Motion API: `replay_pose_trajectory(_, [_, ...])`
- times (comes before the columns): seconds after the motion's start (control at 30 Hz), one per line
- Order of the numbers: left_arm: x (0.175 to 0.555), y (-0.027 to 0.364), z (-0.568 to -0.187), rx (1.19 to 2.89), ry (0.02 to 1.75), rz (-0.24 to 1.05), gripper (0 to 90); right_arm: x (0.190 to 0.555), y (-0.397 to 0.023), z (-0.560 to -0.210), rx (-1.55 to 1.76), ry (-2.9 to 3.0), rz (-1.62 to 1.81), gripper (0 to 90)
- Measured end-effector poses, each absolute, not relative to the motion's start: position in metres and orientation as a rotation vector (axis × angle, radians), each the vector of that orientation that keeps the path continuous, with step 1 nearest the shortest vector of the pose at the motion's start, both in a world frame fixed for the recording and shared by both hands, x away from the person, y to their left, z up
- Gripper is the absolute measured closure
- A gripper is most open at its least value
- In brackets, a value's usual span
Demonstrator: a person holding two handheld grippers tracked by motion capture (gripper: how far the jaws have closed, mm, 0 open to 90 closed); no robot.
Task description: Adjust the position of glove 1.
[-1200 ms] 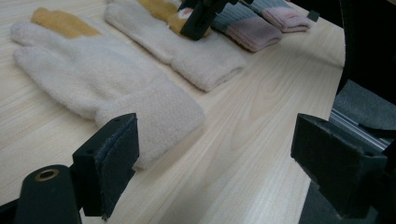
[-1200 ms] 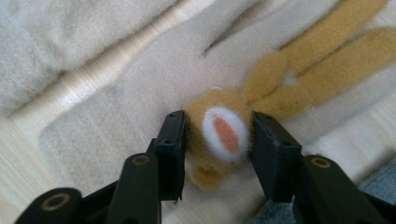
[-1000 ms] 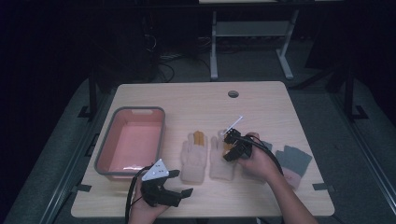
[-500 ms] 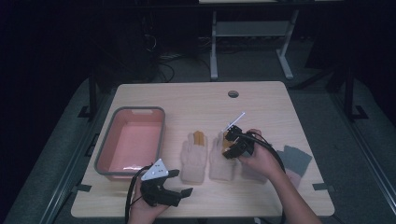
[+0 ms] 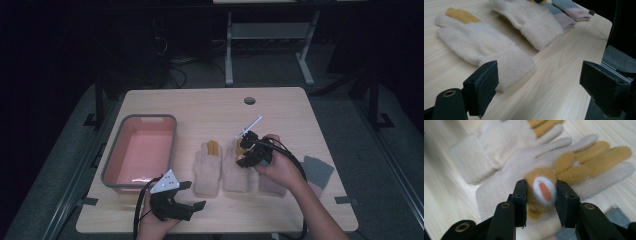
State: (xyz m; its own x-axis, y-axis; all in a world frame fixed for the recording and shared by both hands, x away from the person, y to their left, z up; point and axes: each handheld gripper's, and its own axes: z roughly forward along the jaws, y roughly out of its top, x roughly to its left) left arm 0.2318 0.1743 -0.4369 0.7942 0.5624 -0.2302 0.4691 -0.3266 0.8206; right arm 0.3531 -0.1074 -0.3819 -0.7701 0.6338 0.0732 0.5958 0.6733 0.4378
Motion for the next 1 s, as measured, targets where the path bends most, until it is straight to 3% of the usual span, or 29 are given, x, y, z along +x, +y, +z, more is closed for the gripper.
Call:
replay_pose_trajectory(0.57, [0.231, 0.174, -0.436, 1.97, 0.775, 0.129, 15.5, 0.349, -0.076, -0.358, 0.904, 2.82, 0.757, 63.8])
replay_pose_trajectory(1.0, [0.231, 0.176, -0.435, 1.96, 0.781, 0.123, 15.4, 0.358, -0.031, -0.368, 0.827, 2.878, 0.778, 63.7])
